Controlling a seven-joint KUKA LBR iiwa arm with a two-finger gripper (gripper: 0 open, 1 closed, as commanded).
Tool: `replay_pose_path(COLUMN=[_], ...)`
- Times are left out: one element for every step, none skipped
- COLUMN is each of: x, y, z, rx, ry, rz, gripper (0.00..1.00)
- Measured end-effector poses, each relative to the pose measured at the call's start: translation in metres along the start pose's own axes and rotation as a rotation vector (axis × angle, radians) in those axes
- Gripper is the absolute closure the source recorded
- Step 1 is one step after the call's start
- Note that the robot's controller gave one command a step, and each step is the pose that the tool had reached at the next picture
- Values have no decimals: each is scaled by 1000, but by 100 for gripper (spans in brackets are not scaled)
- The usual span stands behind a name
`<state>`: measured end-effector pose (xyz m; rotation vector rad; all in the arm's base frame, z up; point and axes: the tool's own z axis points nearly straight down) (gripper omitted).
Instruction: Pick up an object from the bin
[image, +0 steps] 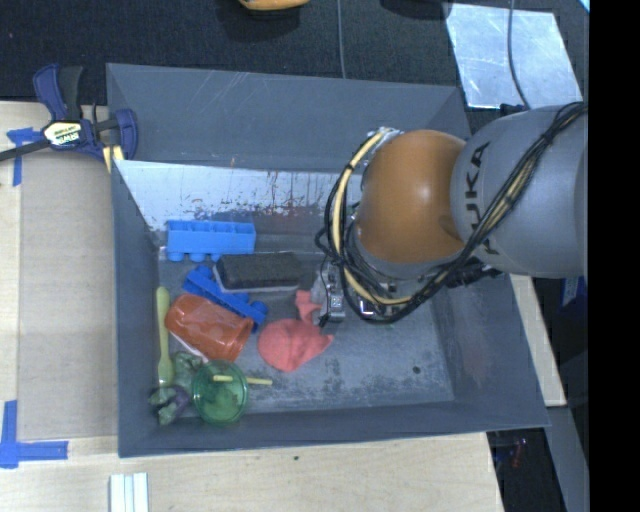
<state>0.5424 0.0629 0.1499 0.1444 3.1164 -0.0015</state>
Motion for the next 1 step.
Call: replay_pose_path(x=[10], y=[34], z=[-77], rx=[0], ry=[1], rz=[-146], gripper=[100])
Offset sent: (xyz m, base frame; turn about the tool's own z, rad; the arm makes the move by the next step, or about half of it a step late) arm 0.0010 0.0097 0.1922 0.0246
